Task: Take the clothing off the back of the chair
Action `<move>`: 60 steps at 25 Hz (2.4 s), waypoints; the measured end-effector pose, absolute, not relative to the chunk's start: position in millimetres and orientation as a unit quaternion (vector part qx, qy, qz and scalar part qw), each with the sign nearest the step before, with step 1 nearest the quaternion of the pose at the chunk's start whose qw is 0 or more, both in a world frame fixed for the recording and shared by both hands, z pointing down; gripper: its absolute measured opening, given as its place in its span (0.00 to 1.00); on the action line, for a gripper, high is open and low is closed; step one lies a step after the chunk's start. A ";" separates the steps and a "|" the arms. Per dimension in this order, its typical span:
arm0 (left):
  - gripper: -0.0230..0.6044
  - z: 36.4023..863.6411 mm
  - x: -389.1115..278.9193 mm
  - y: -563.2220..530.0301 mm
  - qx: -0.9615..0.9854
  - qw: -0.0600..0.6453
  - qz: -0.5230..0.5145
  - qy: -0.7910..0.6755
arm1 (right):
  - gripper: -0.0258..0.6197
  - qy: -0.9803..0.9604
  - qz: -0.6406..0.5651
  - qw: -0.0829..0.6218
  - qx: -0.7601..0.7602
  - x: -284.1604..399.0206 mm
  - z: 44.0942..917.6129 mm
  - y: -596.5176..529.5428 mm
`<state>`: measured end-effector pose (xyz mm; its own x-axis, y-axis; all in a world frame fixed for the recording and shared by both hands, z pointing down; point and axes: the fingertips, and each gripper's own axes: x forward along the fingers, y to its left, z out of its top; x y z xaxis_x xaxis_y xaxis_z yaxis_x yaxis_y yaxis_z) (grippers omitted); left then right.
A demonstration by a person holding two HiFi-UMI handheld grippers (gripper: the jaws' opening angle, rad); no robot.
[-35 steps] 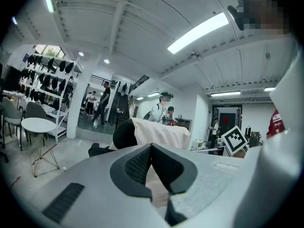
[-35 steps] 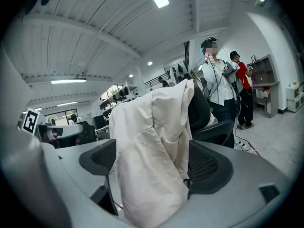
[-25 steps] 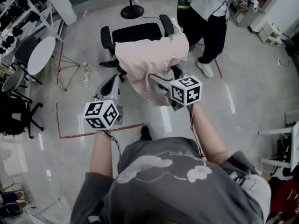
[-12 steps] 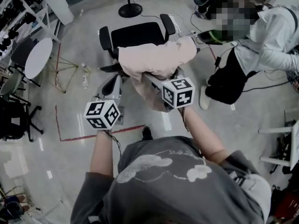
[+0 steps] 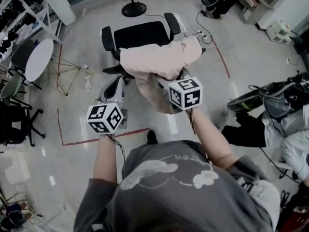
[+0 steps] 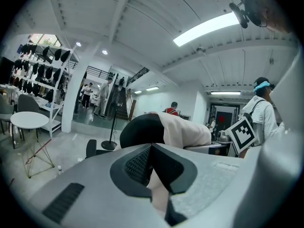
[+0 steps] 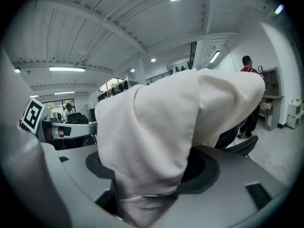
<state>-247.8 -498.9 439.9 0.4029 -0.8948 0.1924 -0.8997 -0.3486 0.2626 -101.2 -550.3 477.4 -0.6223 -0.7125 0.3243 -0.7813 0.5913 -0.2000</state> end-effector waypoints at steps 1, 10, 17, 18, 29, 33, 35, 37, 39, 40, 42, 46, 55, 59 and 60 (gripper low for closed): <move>0.04 438.9 -246.3 -497.1 0.820 0.165 0.008 -0.547 | 0.55 -0.886 0.162 0.109 0.421 -99.9 477.2 -549.4; 0.04 434.4 -240.5 -473.0 0.815 0.161 0.008 -0.557 | 0.45 -0.873 0.155 0.141 0.440 -82.9 473.6 -526.2; 0.04 433.5 -235.0 -451.7 0.811 0.156 0.003 -0.564 | 0.16 -0.870 0.168 0.112 0.450 -59.6 463.0 -511.1; 0.04 432.9 -234.0 -448.9 0.811 0.155 0.003 -0.564 | 0.09 -0.874 0.170 0.104 0.443 -59.1 459.7 -507.5; 0.04 406.4 -211.2 -428.6 0.816 0.131 -0.007 -0.563 | 0.06 -0.904 0.134 0.043 0.404 -38.6 393.6 -482.1; 0.04 398.7 -208.0 -415.9 0.814 0.122 -0.014 -0.568 | 0.06 -0.909 0.112 0.014 0.402 -22.2 364.6 -469.6; 0.04 393.5 -205.6 -409.0 0.814 0.117 -0.018 -0.569 | 0.06 -0.911 0.103 -0.001 0.400 -15.6 351.5 -459.9; 0.04 389.4 -202.3 -400.8 0.814 0.114 -0.022 -0.570 | 0.06 -0.913 0.094 -0.015 0.397 -9.9 340.1 -447.1; 0.04 388.5 -196.8 -390.6 0.814 0.112 -0.024 -0.570 | 0.06 -0.915 0.082 -0.022 0.394 -2.7 332.5 -432.7; 0.04 388.9 -193.0 -384.7 0.813 0.111 -0.025 -0.570 | 0.06 -0.916 0.076 -0.024 0.393 2.0 329.8 -425.2; 0.04 389.8 -183.7 -371.2 0.814 0.112 -0.026 -0.570 | 0.06 -0.916 0.072 -0.029 0.393 13.3 326.1 -409.4; 0.04 390.2 -169.1 -340.0 0.810 0.115 -0.031 -0.575 | 0.06 -0.916 0.077 -0.038 0.393 37.5 325.2 -374.1; 0.04 397.1 -139.9 -272.1 0.806 0.127 -0.026 -0.578 | 0.06 -0.914 0.101 -0.046 0.390 72.1 346.8 -306.9; 0.04 401.5 -124.9 -252.6 0.809 0.125 -0.020 -0.575 | 0.06 -0.911 0.118 -0.044 0.392 87.7 363.1 -287.7; 0.04 402.8 -123.4 -248.4 0.809 0.125 -0.018 -0.574 | 0.06 -0.911 0.122 -0.044 0.392 88.3 367.3 -283.3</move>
